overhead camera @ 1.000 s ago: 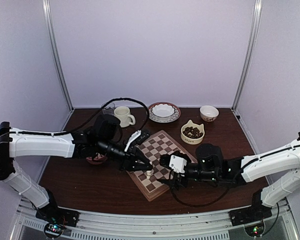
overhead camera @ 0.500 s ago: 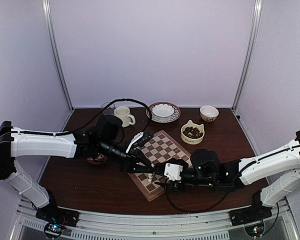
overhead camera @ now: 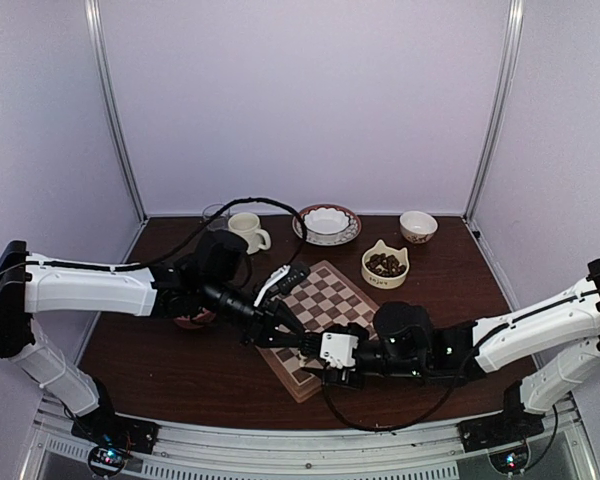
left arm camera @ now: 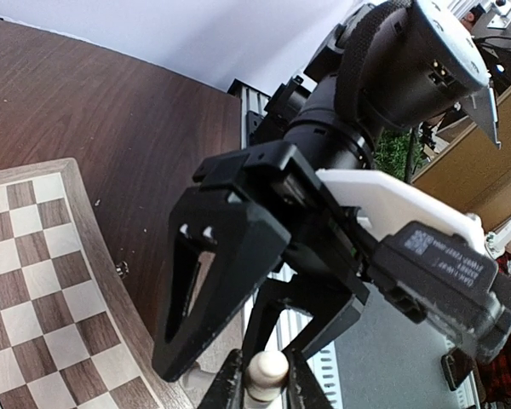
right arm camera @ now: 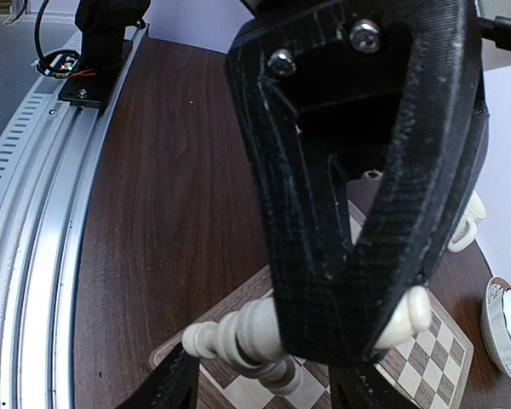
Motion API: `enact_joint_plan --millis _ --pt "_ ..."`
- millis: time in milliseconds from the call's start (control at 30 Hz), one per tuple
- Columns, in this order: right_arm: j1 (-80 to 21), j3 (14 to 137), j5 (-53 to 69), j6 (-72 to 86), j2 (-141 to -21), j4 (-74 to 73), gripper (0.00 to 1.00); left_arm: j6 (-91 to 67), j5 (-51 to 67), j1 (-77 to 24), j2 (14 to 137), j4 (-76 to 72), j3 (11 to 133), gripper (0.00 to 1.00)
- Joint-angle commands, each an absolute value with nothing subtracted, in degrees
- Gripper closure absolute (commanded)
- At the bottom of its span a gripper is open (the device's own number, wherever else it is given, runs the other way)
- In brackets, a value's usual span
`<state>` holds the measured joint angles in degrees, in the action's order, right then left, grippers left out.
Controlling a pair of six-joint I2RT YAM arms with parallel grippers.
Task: Set up the chess pieces on the board
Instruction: Pick up the queen from the chess pile.
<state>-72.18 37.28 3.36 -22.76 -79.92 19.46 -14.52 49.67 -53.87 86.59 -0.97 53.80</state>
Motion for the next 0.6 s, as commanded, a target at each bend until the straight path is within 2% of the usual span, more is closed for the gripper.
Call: enact_joint_plan --millis 0,567 --pt "-72.91 39.0 2.81 -23.04 -81.15 19.06 0.48 -15.04 51.68 -54.4 87.19 -4.21 55.46 0.82" --pt "-73.08 39.19 1.08 -23.64 -81.86 18.44 0.73 -14.91 52.73 -54.44 86.49 -3.91 55.39 0.82"
